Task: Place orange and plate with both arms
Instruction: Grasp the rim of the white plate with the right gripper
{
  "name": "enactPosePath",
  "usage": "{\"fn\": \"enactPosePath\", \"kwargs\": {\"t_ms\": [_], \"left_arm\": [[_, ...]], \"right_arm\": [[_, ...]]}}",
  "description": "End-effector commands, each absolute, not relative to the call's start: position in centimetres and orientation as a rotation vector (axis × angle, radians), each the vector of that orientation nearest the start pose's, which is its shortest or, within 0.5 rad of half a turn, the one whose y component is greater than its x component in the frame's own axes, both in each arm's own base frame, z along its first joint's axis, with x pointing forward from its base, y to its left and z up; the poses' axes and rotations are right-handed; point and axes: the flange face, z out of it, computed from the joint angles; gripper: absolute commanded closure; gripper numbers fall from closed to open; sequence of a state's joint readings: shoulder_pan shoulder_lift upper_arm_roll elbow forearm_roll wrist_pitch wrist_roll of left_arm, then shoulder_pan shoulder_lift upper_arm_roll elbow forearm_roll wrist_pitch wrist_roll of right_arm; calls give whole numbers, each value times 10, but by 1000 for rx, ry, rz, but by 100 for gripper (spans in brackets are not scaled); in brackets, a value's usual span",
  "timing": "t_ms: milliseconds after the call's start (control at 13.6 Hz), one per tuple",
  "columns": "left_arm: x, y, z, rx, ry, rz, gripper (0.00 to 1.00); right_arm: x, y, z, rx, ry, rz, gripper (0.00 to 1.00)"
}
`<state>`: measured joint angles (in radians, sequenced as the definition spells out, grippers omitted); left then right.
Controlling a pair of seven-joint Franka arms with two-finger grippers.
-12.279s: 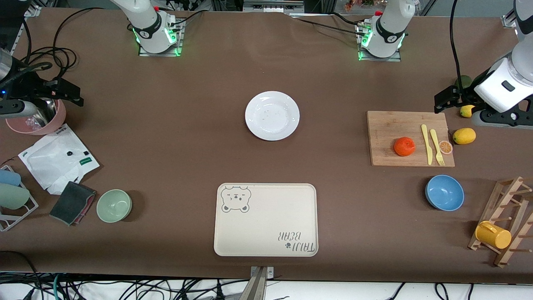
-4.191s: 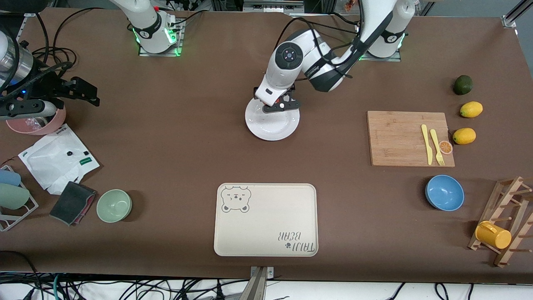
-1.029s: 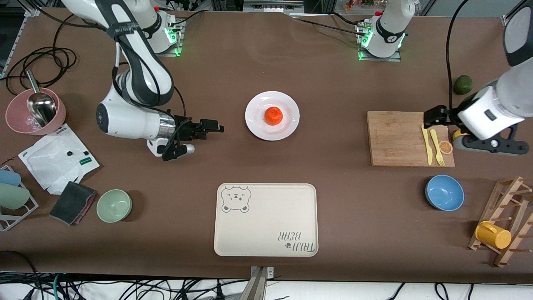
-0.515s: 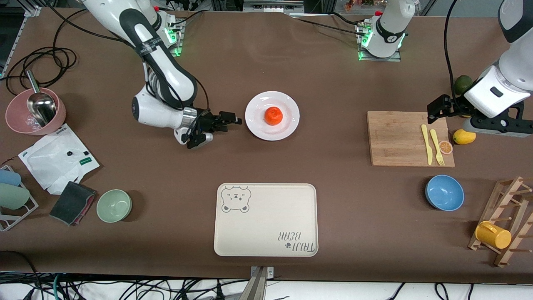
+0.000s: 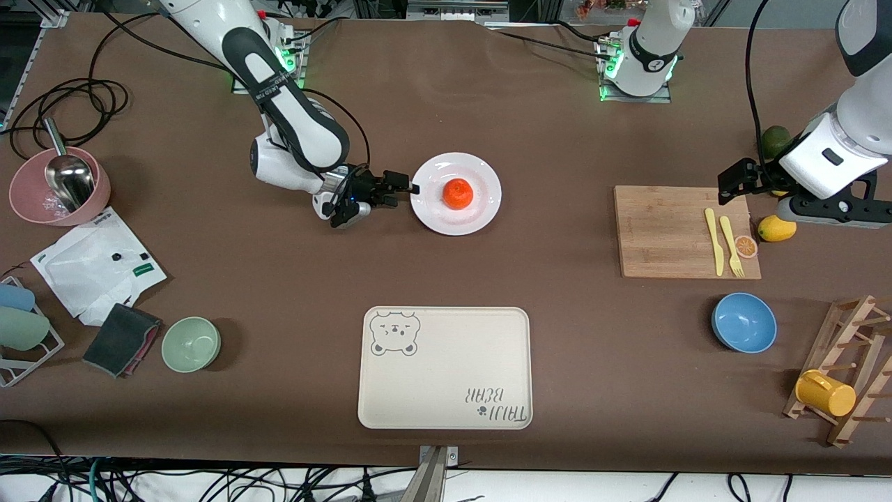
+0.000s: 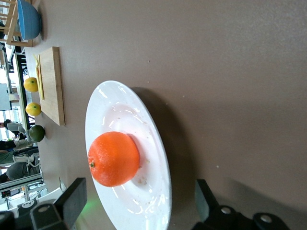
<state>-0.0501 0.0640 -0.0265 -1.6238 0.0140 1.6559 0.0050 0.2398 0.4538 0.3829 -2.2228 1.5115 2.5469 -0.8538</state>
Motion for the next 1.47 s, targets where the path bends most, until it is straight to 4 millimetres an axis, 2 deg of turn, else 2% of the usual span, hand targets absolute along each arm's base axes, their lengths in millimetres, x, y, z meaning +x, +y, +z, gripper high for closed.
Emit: {"fn": "enactPosePath", "kwargs": {"t_ms": [0, 368, 588, 735, 1176, 1397], "left_arm": [[568, -45, 577, -3131, 155, 55, 0], [566, -59, 577, -3124, 203, 67, 0], [567, -52, 575, -3123, 215, 74, 0], [568, -45, 574, -3125, 222, 77, 0], [570, -34, 573, -3129, 191, 82, 0], [569, -35, 572, -3128, 193, 89, 0]], "right_arm": [[426, 302, 159, -2265, -51, 44, 0], [411, 319, 156, -2279, -21, 41, 5], [402, 325, 144, -2261, -25, 16, 8], [400, 326, 143, -2247, -45, -17, 16], [400, 326, 144, -2248, -49, -21, 54], [400, 326, 143, -2248, -59, -20, 62]]}}
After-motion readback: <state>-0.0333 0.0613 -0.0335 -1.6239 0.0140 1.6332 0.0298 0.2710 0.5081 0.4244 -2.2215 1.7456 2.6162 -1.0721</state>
